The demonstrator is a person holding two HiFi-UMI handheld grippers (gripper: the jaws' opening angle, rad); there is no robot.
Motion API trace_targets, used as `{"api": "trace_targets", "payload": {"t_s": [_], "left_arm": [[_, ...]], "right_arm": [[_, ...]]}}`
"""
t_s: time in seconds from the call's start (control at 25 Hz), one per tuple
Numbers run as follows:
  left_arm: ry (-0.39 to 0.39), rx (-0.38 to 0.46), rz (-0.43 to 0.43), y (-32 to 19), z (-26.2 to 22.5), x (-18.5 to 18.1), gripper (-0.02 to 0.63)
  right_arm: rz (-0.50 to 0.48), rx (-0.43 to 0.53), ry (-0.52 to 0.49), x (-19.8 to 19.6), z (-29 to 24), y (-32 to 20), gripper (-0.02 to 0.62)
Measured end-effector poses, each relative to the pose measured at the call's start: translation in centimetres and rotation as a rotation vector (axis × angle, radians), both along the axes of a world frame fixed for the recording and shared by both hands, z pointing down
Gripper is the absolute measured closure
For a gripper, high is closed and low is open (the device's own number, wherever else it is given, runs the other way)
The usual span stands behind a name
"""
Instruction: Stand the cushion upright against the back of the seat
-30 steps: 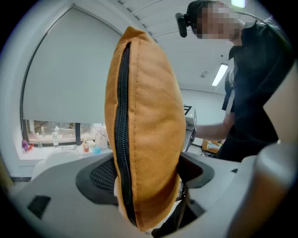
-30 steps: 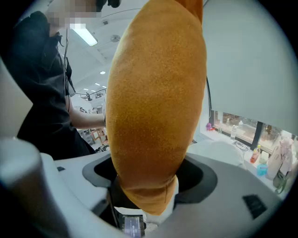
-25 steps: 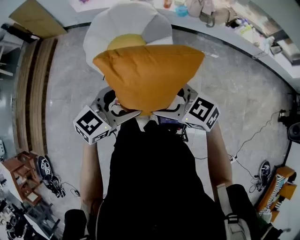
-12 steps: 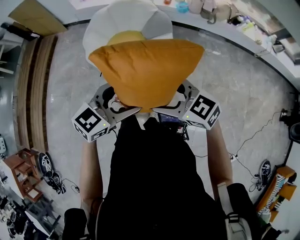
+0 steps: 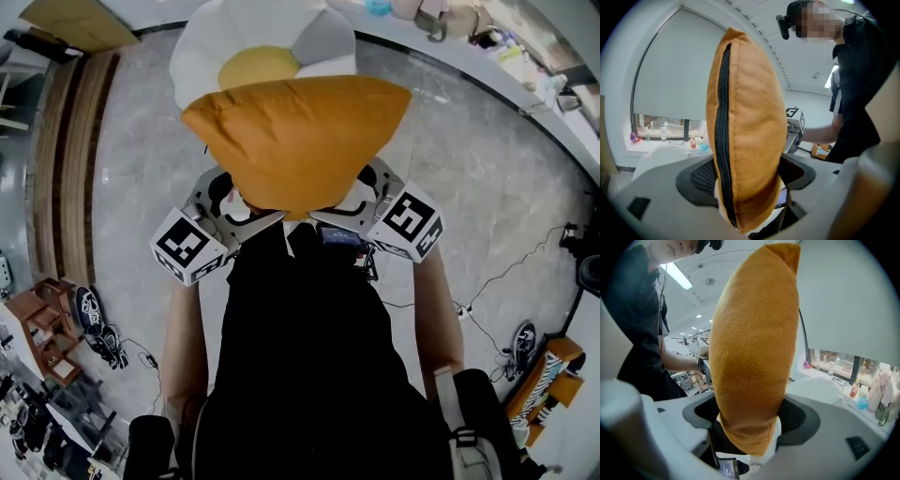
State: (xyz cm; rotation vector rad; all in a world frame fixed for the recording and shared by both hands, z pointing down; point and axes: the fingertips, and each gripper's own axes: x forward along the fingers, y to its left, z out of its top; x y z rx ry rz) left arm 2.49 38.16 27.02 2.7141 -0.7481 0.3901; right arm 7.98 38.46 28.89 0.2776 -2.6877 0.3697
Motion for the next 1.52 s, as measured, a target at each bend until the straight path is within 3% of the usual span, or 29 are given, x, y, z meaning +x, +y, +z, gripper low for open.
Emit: {"api": "trace_targets", "payload": {"t_s": [0.2,0.52,0.72,1.08,1.52], "left_arm": [[-0.013,-0.027,-0.006,-0.5,1.6,-1.6,0.206],[-0.098,-0.060,0.040,-5.7,5.9,-3.4,0.206],[-0.096,-0.046,0.075,-11.7,5.4,-5.2,0.206],[-0.053,0.005,0.059,-22.8,3.1,-10.4,0.207],[-0.093,-0.006,0.051,-29.4,3.4,-13.1,0.207]], "right_arm": [[0.025,-0.020,0.032,-1.4,1.6,-0.5,0.212],[0.049,-0.027,0.206,-3.3,5.4,-5.5,0.212],[0.103,-0.028,0.247,-4.5,4.7,-11.3,0.212],[0.199,0.023,0.244,-9.5,2.7,-22.3,0.216],[0.235,0.054,0.335,-12.3,2.5,-29.0,0.230]]}}
